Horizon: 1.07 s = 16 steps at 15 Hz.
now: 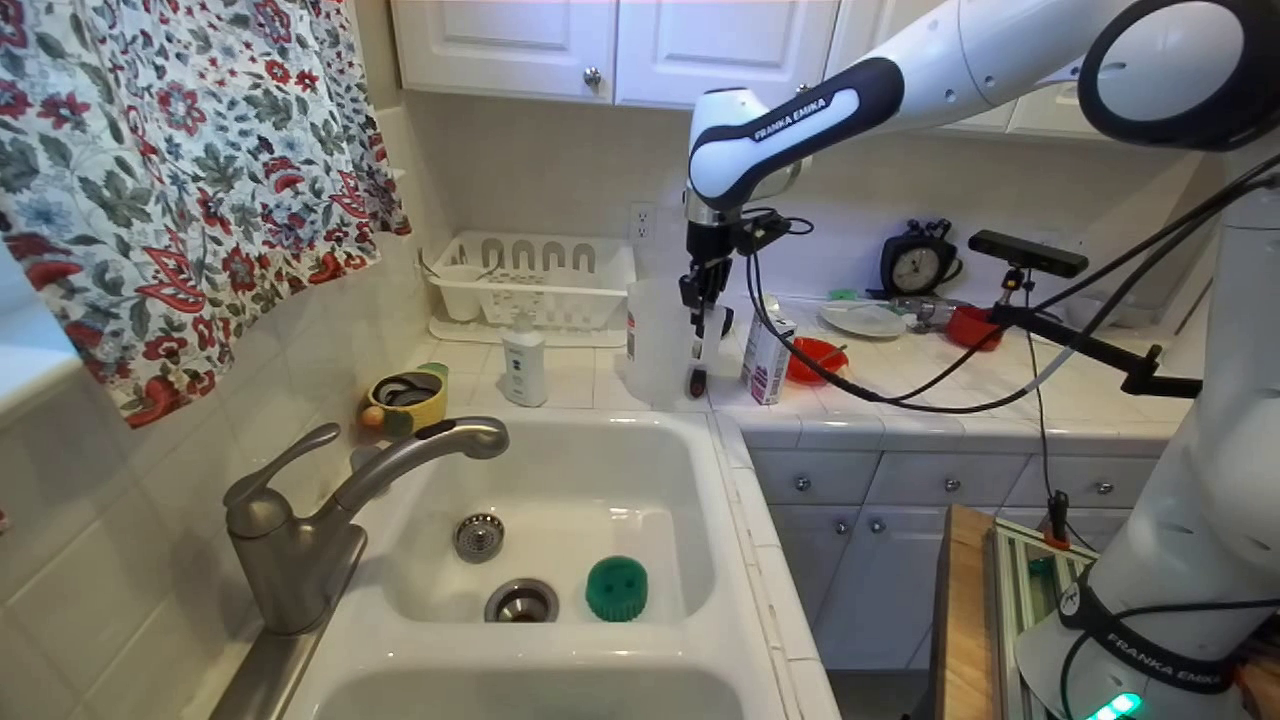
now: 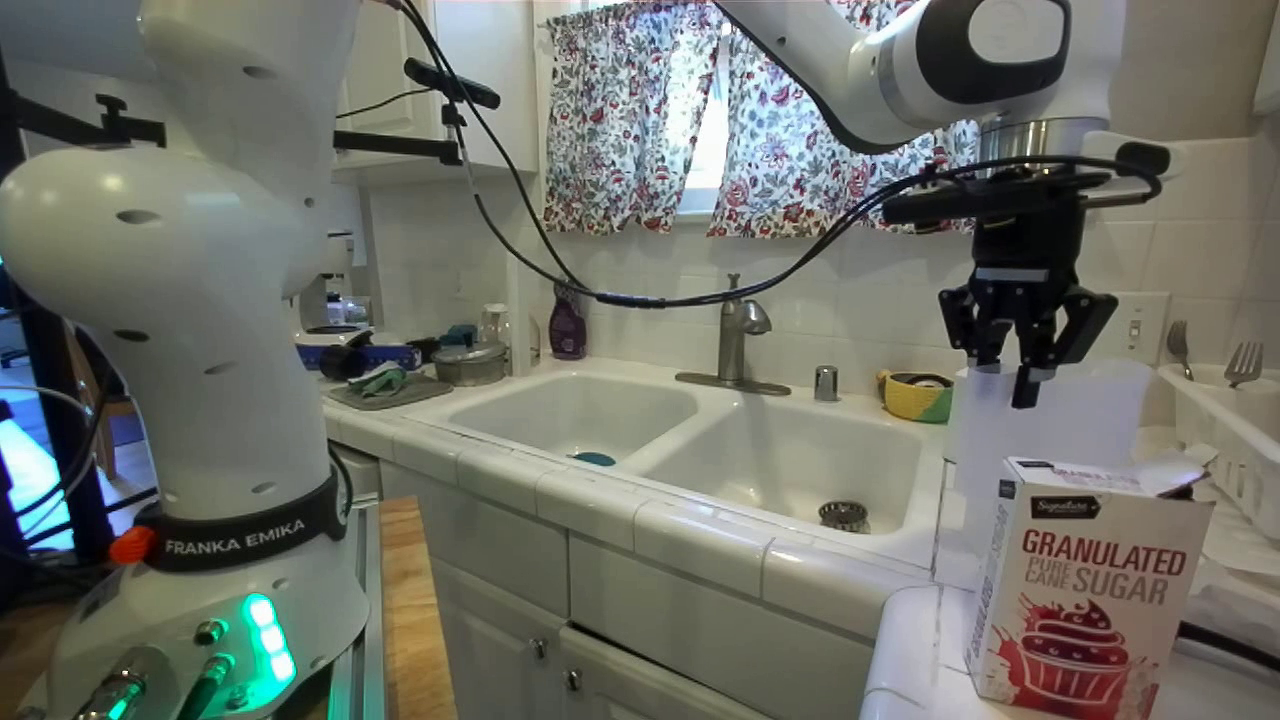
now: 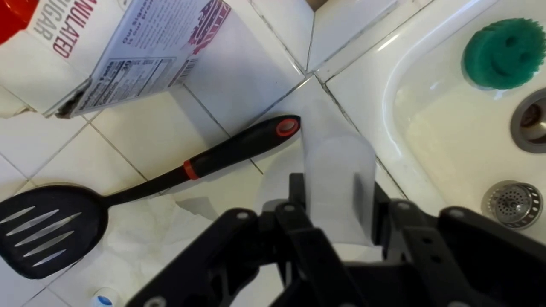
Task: Pick up the jar and put it in the sink
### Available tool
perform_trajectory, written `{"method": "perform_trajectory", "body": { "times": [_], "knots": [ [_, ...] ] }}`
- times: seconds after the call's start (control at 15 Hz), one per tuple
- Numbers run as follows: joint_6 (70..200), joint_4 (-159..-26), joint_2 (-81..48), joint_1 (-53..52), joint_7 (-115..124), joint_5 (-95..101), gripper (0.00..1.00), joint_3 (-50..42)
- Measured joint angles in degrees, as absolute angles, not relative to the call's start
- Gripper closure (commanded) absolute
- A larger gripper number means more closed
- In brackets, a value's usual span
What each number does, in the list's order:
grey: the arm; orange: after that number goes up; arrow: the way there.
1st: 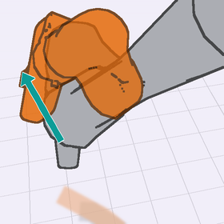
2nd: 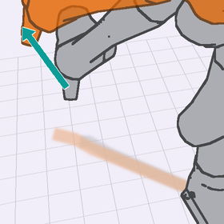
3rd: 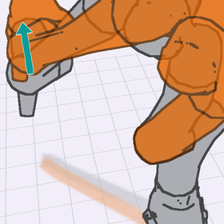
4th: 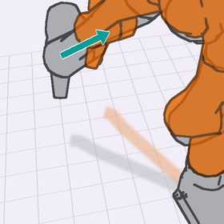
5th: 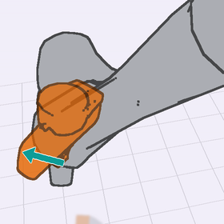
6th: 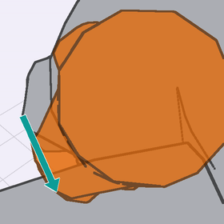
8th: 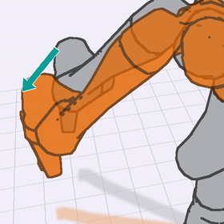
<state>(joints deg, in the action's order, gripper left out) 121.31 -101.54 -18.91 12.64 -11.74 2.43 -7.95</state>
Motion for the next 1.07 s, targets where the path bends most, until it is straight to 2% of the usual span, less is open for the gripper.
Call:
{"method": "perform_trajectory", "body": {
  "times": [0.33, 0.67, 1.07],
  "knots": [
    [120.78, -101.66, -17.83, 12.41, -11.90, 2.40, 0.91, -7.36],
    [114.75, -102.46, -11.89, 9.55, -13.40, 2.50, 0.91, -5.45],
    [111.66, -108.63, -5.68, 5.88, -16.34, 2.62, 0.91, -3.15]
  ]
}}
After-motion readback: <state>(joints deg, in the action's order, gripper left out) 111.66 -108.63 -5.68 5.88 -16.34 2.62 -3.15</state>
